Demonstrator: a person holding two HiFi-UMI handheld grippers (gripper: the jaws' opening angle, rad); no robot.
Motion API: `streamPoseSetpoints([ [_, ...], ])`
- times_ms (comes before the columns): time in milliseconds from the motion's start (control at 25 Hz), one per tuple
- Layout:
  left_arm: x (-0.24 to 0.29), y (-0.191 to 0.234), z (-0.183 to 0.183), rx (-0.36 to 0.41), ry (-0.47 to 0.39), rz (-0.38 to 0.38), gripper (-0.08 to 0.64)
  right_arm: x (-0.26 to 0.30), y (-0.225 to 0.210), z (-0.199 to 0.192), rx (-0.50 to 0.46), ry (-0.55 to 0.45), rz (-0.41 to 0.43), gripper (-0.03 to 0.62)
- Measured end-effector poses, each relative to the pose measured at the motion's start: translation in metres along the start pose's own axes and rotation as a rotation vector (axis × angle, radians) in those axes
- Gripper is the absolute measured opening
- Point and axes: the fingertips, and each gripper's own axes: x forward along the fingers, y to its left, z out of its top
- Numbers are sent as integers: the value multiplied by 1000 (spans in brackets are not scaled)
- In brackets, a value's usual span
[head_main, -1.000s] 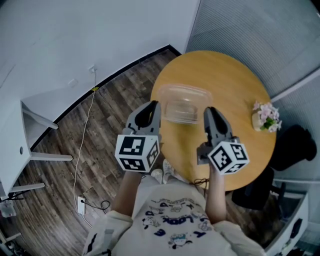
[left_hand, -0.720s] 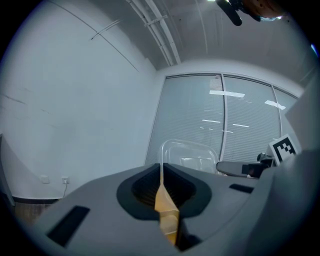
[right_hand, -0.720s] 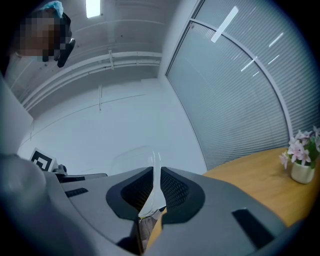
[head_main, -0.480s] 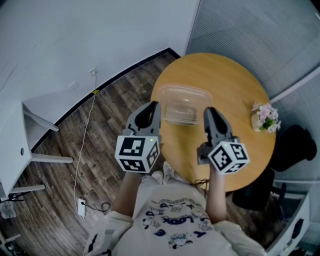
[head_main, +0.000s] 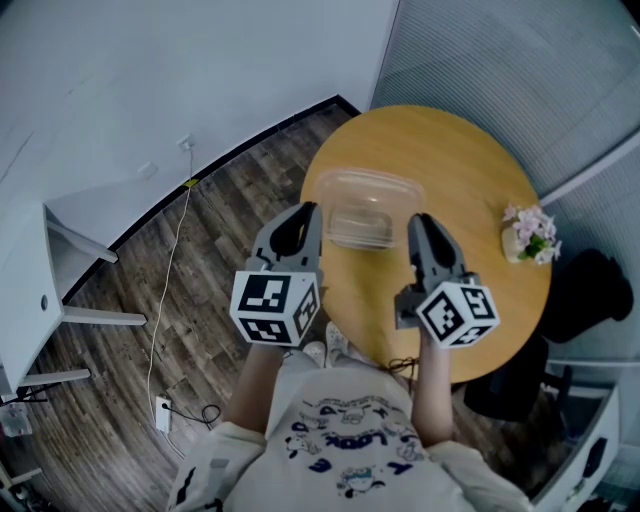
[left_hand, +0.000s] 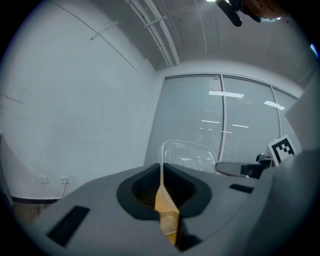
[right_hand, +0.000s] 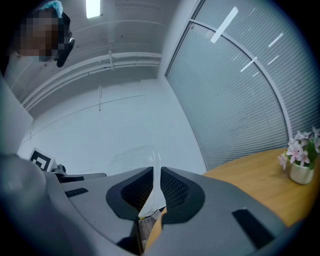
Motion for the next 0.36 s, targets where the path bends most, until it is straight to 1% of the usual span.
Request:
streamPoseSetpoints([
  [80,0,0,0,-1,0,-1,21,1,4,4,-31,8,6,46],
  [120,0,0,0,-1,0,-1,21,1,4,5,-31,7,7,46],
  [240,1,-2,0,0,1,-1,21,-2,-4,-1,17,-5,-1,46],
  [360,4,-7,-1,1,3,-3,21,-5,-11,-2,37,-9,-6,46],
])
